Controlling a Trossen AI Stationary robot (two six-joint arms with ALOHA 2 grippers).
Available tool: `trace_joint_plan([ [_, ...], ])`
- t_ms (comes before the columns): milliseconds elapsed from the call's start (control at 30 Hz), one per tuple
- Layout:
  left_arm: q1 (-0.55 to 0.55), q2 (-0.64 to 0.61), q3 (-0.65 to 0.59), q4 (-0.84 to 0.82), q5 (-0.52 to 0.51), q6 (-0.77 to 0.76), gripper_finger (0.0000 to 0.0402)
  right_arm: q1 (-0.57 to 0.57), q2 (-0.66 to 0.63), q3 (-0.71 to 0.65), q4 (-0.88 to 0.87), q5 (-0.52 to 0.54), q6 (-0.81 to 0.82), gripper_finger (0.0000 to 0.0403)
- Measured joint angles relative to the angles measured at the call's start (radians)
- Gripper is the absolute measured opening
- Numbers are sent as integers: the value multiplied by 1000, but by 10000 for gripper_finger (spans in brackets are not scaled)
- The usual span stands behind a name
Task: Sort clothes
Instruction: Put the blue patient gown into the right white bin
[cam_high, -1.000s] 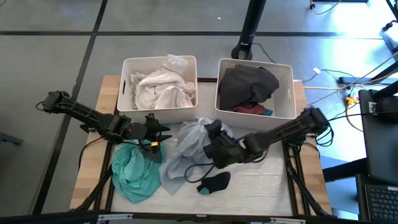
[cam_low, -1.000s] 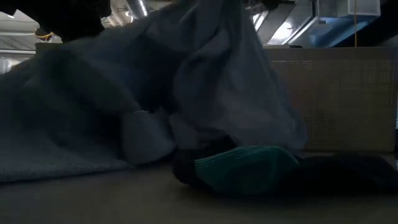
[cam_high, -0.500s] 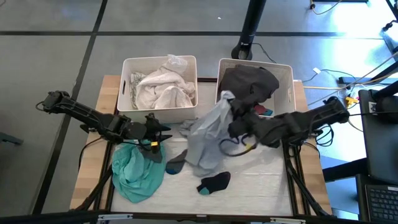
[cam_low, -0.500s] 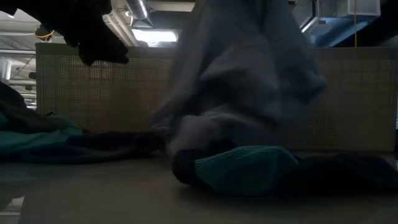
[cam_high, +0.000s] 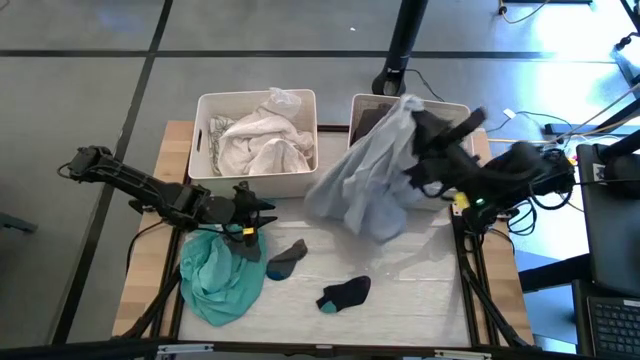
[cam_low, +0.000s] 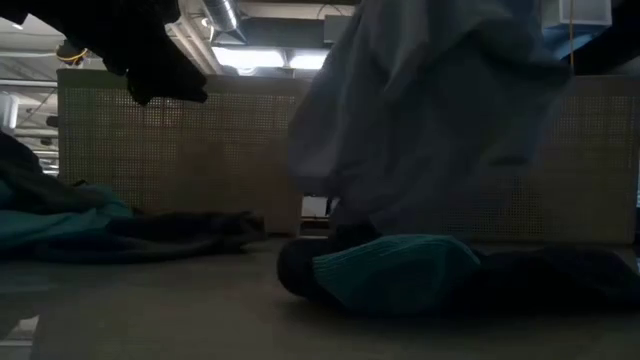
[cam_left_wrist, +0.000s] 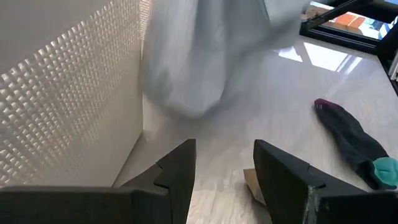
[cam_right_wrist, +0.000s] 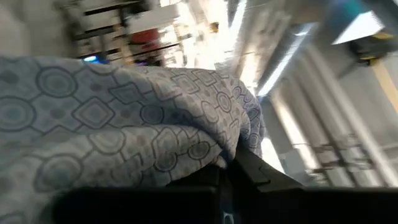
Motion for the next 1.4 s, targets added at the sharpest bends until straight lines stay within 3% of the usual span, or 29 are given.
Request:
trace_joint_plan([
  [267, 0, 0, 0, 2, -3, 0, 153, -11, -20, 16, 454, -255, -483, 14],
  [500, 0, 0, 0, 13, -19, 23, 153, -89, -16, 180, 444, -343, -524, 14],
  [633, 0, 1, 0, 12, -19, 26, 153, -147, -14, 268, 376, -316, -520, 14],
  [867, 0, 1, 0, 16, -72, 56, 153, -260, -22, 322, 365, -134, -512, 14],
  [1100, 0, 1, 0, 53, -124, 98, 153, -354, -18, 313, 342, -115, -475, 15],
  [1400, 0, 1, 0, 146, -127, 163, 153, -527, -10, 283, 25, -64, -291, 15],
])
